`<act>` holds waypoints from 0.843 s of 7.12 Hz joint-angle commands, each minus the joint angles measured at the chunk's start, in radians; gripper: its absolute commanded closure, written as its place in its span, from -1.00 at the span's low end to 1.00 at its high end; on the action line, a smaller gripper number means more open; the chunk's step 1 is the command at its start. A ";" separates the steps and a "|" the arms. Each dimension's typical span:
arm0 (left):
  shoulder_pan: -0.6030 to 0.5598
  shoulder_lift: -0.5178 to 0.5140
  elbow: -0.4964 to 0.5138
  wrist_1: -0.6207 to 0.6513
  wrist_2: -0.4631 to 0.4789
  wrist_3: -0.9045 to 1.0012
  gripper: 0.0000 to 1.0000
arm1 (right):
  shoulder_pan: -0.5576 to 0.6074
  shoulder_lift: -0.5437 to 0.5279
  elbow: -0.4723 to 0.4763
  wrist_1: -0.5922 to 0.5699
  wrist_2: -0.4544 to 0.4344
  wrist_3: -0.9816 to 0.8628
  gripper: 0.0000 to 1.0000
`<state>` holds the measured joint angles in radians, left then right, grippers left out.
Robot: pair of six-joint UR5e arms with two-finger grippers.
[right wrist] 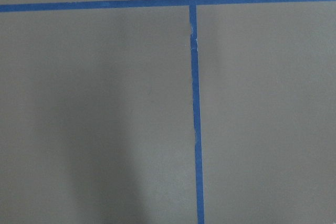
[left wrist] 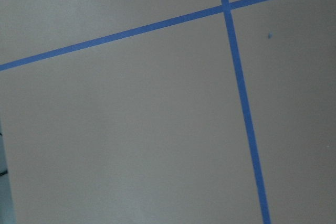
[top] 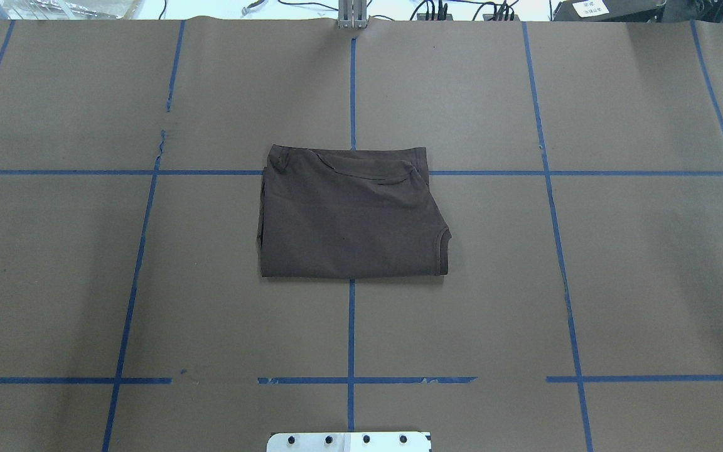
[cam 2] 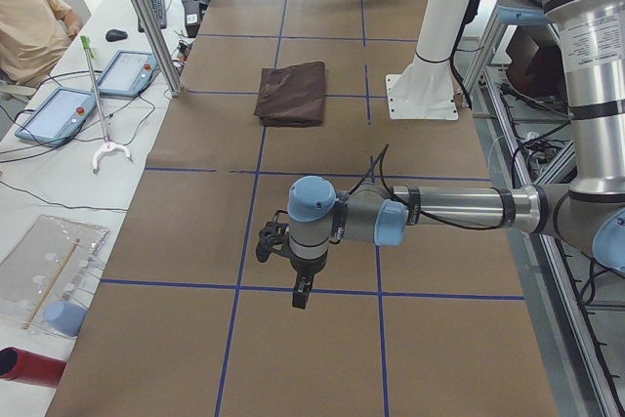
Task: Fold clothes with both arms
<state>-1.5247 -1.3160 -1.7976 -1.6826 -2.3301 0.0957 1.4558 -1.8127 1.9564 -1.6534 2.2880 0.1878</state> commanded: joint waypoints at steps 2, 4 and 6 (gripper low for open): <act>0.001 0.009 0.013 0.000 -0.107 -0.001 -1.00 | 0.000 -0.004 -0.001 -0.002 -0.002 -0.002 -1.00; 0.000 0.014 0.020 0.000 -0.107 -0.001 -1.00 | -0.005 -0.007 -0.001 -0.003 -0.001 -0.002 -1.00; 0.000 0.012 0.029 0.000 -0.106 0.001 -1.00 | -0.005 -0.008 -0.001 -0.005 -0.001 -0.002 -1.00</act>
<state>-1.5247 -1.3038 -1.7727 -1.6821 -2.4364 0.0960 1.4515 -1.8198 1.9558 -1.6576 2.2869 0.1856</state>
